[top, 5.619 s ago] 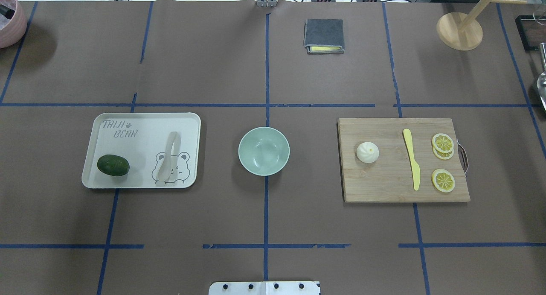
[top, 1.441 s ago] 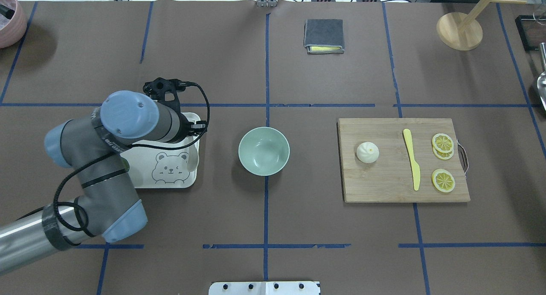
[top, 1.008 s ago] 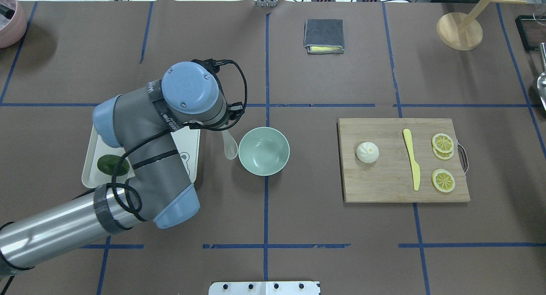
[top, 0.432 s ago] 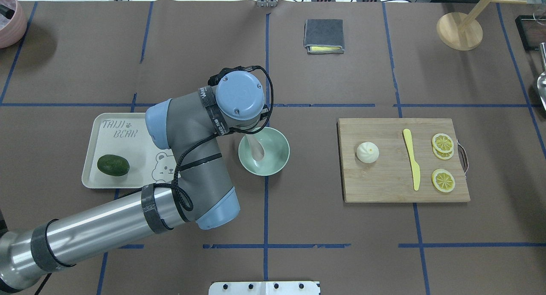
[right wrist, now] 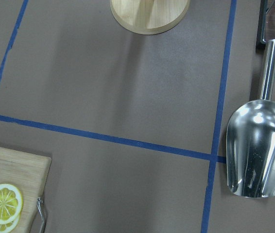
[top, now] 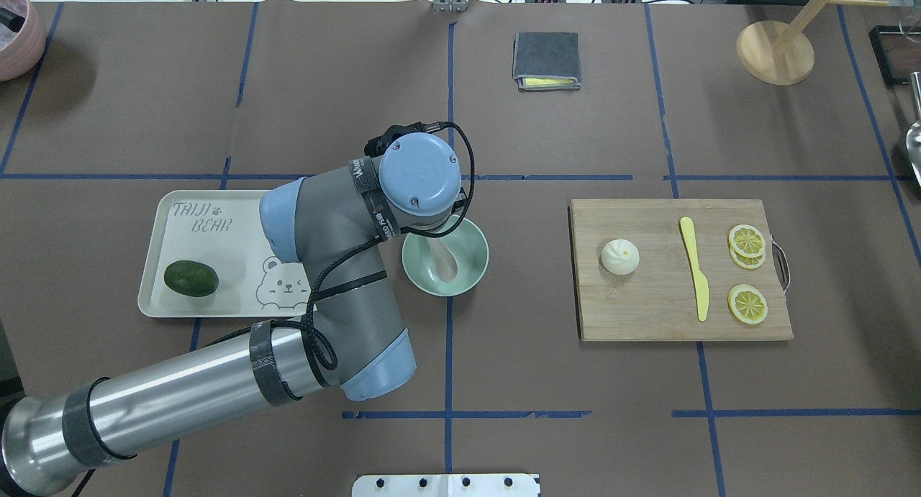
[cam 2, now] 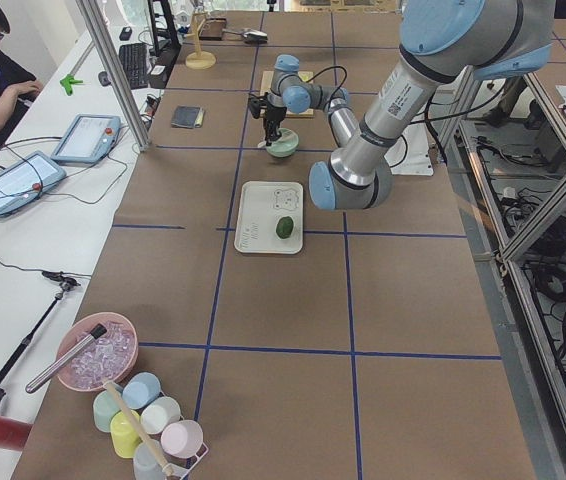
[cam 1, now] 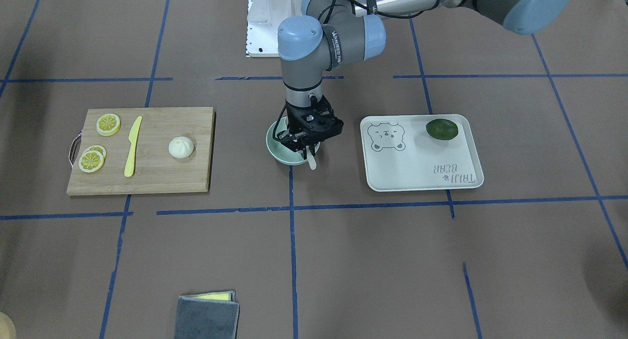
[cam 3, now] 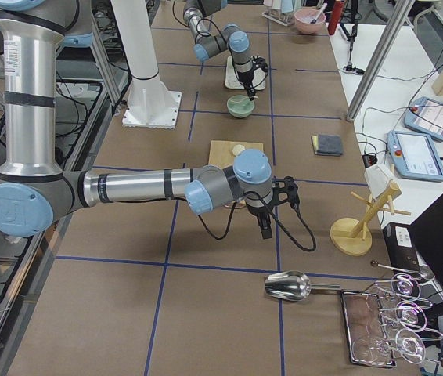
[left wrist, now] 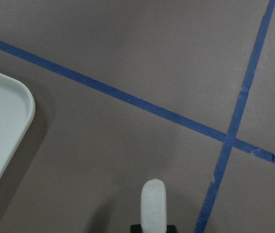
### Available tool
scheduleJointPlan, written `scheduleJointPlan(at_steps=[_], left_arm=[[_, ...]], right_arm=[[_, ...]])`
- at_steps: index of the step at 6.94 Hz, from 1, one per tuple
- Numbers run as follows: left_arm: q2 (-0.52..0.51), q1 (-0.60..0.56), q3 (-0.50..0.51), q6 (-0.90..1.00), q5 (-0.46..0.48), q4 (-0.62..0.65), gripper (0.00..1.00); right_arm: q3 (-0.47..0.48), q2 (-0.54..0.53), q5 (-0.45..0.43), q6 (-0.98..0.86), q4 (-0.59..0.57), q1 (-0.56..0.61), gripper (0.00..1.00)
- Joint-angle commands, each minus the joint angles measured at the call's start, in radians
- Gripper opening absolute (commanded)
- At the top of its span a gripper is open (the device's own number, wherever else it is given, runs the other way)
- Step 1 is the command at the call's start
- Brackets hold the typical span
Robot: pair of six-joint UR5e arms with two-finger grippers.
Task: Put spoon and bun in bowl
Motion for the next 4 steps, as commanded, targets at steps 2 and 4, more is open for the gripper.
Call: scheduleJointPlan(at_steps=[2,4], left_arm=[[0.003,0.005,-0.007,0.014,0.009,-0.003,0.62],[0.019,0.004,-0.036,0.116,0.008,-0.002,1.0]], right_arm=[[-0.005,0.003,-0.002,-0.002,0.001,0.0,1.0],[-0.004,0.003,0.001,-0.002,0.001,0.0,1.0]])
